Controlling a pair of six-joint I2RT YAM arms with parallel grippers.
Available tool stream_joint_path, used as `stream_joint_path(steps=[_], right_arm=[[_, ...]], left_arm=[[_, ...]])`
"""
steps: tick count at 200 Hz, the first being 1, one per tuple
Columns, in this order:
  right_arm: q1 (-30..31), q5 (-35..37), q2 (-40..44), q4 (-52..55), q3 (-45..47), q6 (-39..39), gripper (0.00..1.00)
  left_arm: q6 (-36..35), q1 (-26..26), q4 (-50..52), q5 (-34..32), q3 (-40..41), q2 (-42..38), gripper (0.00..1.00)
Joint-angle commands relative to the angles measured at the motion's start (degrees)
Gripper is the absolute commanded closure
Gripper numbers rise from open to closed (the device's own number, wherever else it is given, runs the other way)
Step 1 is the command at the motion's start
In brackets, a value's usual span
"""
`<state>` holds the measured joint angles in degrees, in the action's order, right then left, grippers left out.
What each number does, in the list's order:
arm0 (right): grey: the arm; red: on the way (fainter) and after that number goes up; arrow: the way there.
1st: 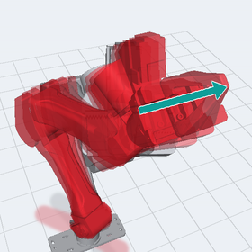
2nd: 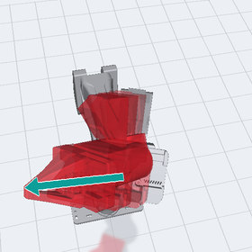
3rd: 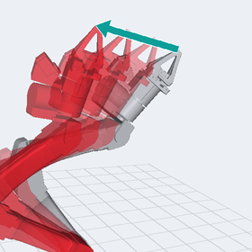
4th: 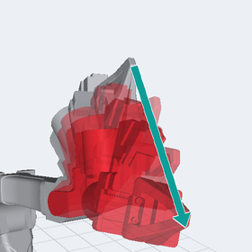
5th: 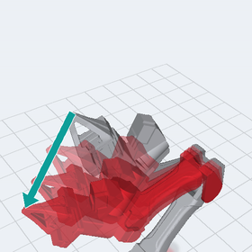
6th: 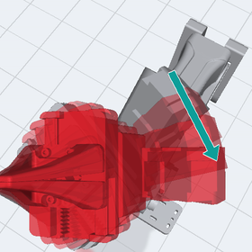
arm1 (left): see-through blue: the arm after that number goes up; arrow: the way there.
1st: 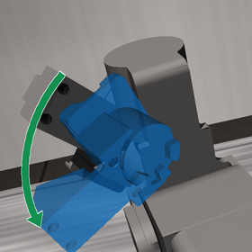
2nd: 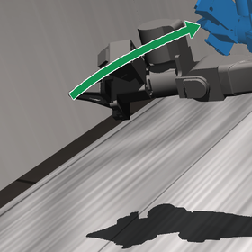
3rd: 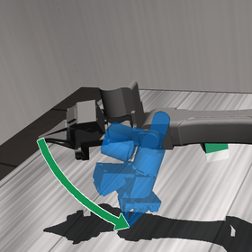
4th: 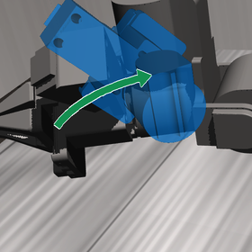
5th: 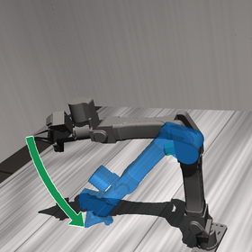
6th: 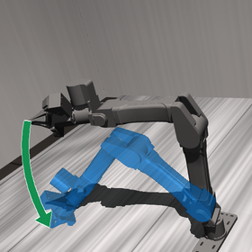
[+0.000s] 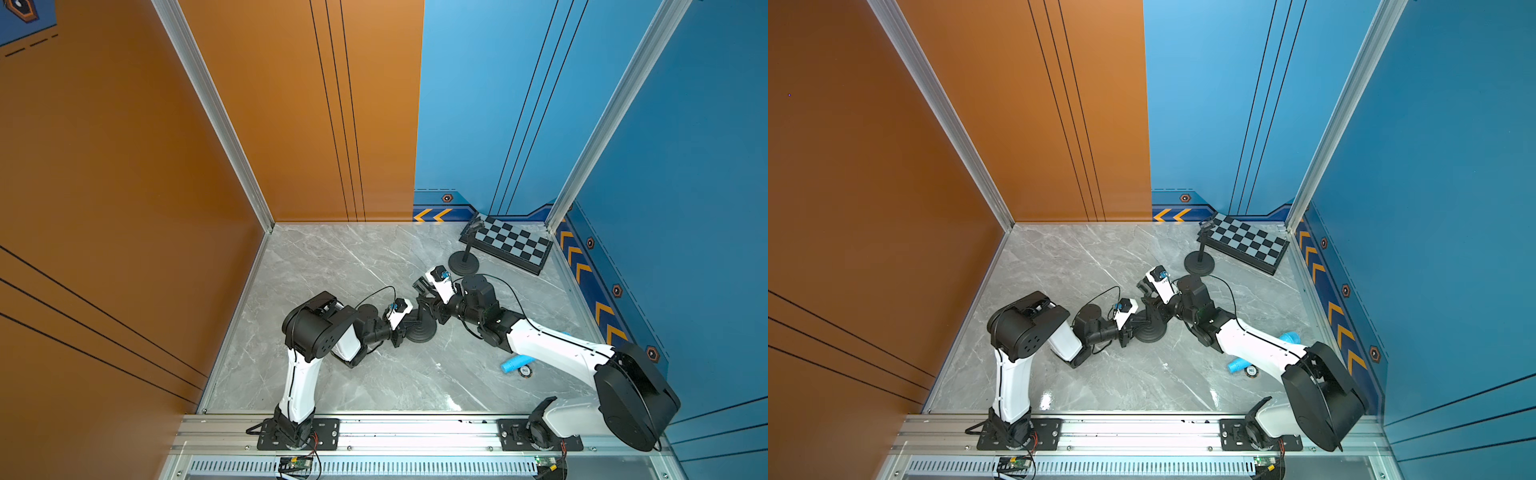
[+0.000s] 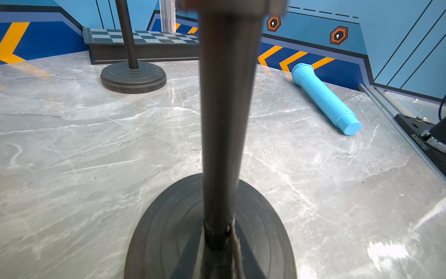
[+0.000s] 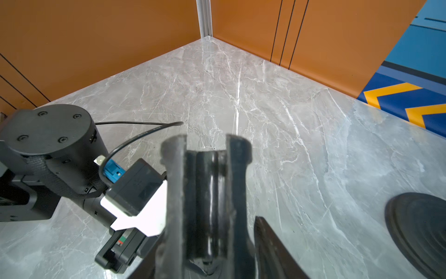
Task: Assemble a microphone stand
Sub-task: Pick up the microphone stand at the center of the board.
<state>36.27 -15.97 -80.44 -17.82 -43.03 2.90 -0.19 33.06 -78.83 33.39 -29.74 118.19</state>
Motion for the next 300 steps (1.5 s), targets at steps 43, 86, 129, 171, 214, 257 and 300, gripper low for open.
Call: stream_joint_path(steps=[43, 86, 129, 171, 214, 257, 300], right_arm=[[1.5, 11.1, -2.3, -6.4, 1.1, -4.5, 0.98], [16.7, 56.1, -2.7, -11.0, 6.8, -21.8, 1.00], [23.6, 69.3, -9.6, -7.3, 2.3, -30.2, 1.00], [20.4, 58.1, -8.8, -5.3, 0.1, -31.0, 1.00], [20.4, 56.0, -8.7, -3.2, -1.5, -29.2, 1.00], [20.9, 58.9, -9.0, -1.2, -3.2, -27.2, 1.00], [20.8, 57.9, -8.8, -0.8, -3.7, -26.5, 1.00]], left_arm=[[0.9, -0.4, 8.2, -3.3, 1.5, 1.3, 0.81], [1.3, -0.2, 8.2, -3.7, 1.0, 2.1, 0.81], [1.2, 0.0, 8.2, -4.1, 1.1, 2.3, 0.81], [1.2, -0.1, 8.2, -4.3, 0.8, 1.4, 0.80], [1.5, -0.4, 8.2, -3.9, 1.2, -2.0, 0.75], [2.1, -1.5, 8.2, -2.4, 2.5, -6.3, 0.61], [1.1, -2.9, 8.2, -0.3, 2.9, -6.0, 0.50]])
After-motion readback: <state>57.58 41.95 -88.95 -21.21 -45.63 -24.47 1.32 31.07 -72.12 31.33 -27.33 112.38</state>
